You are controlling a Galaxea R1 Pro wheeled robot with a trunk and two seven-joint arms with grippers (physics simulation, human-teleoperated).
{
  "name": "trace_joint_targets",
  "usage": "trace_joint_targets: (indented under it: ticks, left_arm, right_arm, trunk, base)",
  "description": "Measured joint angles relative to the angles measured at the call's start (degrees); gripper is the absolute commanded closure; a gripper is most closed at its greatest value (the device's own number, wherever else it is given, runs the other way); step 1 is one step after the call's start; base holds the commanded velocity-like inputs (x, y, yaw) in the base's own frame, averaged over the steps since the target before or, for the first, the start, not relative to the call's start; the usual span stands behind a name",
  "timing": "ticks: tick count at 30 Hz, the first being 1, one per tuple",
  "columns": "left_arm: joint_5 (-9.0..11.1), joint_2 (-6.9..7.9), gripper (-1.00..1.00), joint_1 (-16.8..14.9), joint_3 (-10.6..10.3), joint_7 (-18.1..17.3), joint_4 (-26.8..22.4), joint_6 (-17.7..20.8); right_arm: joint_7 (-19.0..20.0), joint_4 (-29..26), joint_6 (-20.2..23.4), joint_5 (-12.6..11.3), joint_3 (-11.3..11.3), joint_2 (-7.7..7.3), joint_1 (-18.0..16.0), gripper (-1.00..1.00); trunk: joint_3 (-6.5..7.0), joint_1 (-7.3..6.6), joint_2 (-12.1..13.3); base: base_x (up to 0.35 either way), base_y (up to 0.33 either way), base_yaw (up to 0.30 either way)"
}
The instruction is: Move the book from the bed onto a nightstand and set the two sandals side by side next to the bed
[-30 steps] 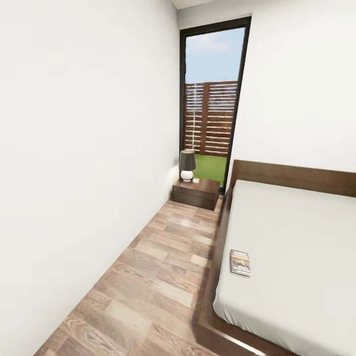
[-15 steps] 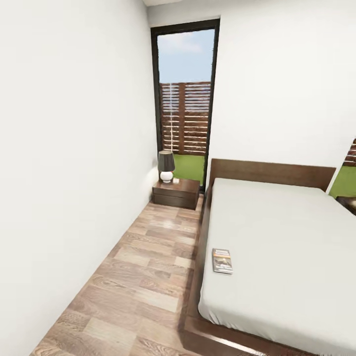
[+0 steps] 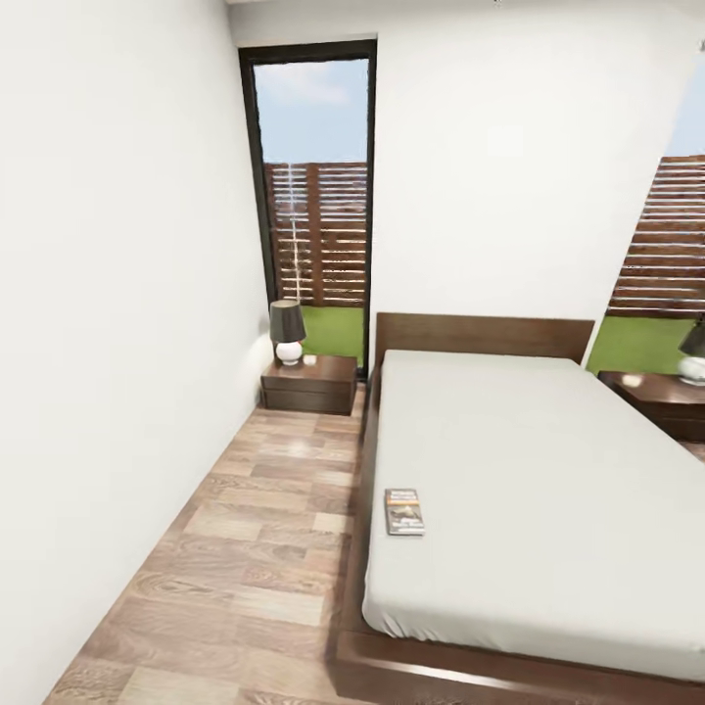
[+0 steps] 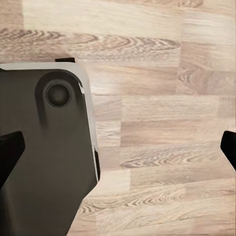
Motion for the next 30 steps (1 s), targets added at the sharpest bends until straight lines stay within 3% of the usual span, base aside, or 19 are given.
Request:
trace_joint_targets:
  ticks: [20, 30]
  left_arm:
    - [0.0, 0.00, -1.00, 0.0, 0.0, 0.0, 0.0, 0.0]
    - [0.0, 0.00, -1.00, 0.0, 0.0, 0.0, 0.0, 0.0]
  right_arm:
    - [0.0, -0.1, 0.0, 0.1, 0.0, 0.06, 0.0, -1.00]
    - [0.0, -0.1, 0.0, 0.1, 0.1, 0.06, 0.0, -1.00]
  trunk:
    - [0.00, -0.01, 0.0]
    - [0.00, -0.01, 0.0]
  base:
    - [0.024, 0.003, -0.288]
    - [0.134, 0.048, -0.100]
